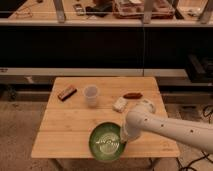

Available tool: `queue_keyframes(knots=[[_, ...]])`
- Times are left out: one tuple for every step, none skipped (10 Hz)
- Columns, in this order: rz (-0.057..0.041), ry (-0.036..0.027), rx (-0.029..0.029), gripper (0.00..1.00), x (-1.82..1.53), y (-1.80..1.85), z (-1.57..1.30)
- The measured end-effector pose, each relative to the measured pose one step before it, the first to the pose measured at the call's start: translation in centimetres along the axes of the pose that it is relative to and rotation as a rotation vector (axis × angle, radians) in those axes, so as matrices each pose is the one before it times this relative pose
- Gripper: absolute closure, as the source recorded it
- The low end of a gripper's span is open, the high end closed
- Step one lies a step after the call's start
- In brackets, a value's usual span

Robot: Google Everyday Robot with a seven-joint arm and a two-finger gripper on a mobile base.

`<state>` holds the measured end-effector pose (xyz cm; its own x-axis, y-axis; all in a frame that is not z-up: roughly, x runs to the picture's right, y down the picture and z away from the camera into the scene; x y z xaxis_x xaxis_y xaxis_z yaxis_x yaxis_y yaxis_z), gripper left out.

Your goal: Drag the ceramic bowl in a circle

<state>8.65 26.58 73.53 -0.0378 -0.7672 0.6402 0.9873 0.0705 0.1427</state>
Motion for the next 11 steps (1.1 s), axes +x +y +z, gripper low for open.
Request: queue_keyframes(knots=[[-0.04357,-0.0046,0.0127,1.0,-0.752,-2.409,-0.02],[-0.03801,-0.00296,0.01633,1.0,-0.041,-2.727,0.027],[-0.01761,-0.00246,0.01102,1.0,0.411,-1.636,0.106],[-0.01642,-0.00777,0.01419,1.0,0.908,-1.956,0.253],[-0.01243,-0.00959,0.01369,1.0,1.061,-1.681,0.31],[-0.00261,-0.02201,0.02005,1.0,1.427,-1.649,0.579],[0.00535,-0.02786,0.01688,1.0,1.307,-0.756,0.711],[0.01222,-0.01336,0.01471,1.0,1.317,-0.299,0.395],[0.02976,-0.02225,0.01902,1.0,1.765,-0.02,0.496],[0.03884,-0.01098,0.02214,1.0,1.668,0.25,0.131],[0.05273,-0.00709,0.01935,1.0,1.89,0.766,-0.014]])
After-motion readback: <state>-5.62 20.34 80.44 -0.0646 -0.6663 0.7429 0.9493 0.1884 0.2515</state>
